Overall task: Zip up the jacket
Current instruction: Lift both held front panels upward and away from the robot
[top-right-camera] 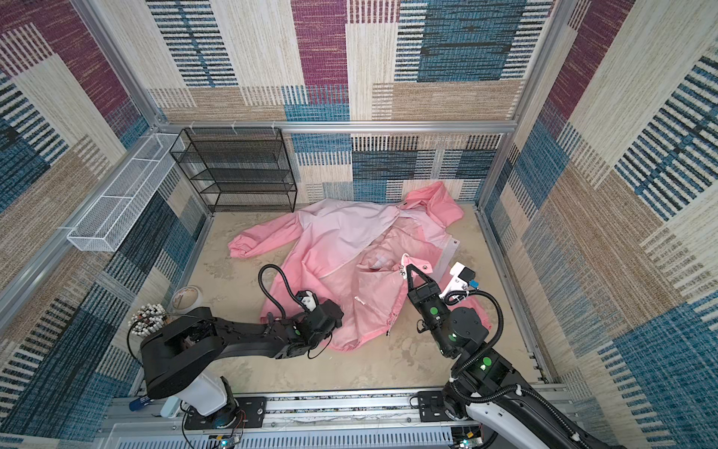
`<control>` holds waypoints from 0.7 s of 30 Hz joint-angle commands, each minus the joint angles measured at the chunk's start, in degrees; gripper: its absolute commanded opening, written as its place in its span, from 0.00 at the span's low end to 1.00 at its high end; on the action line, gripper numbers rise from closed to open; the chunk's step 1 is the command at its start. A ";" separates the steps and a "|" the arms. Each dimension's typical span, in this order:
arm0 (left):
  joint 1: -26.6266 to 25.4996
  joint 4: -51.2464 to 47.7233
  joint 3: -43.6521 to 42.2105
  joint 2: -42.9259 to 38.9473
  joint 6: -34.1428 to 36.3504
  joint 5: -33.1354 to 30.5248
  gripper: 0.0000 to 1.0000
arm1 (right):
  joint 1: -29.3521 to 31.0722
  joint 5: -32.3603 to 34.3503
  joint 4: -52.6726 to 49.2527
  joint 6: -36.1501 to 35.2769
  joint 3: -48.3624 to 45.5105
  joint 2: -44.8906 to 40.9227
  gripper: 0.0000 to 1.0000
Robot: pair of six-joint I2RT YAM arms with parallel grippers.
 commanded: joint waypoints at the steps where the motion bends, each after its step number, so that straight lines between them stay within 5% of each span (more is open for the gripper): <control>1: 1.15 19.32 -0.97 -4.32 13.68 0.53 0.00 | -0.04 -3.56 12.25 -2.66 -1.66 0.40 0.00; 6: 3.98 39.07 -4.05 -7.75 25.24 4.60 0.00 | 0.00 -5.59 27.41 -4.39 -5.60 2.04 0.00; 10: 6.68 58.80 -5.59 -2.13 25.83 8.81 0.00 | -0.04 -6.39 37.01 -7.21 -6.86 4.37 0.00; 12: 8.34 59.13 -3.53 -1.00 23.43 12.46 0.00 | -0.02 -7.19 39.68 -8.95 -6.20 5.90 0.00; 21: 9.48 59.12 9.25 -1.64 34.15 23.88 0.00 | -0.03 -12.99 57.29 -24.04 -3.15 14.50 0.00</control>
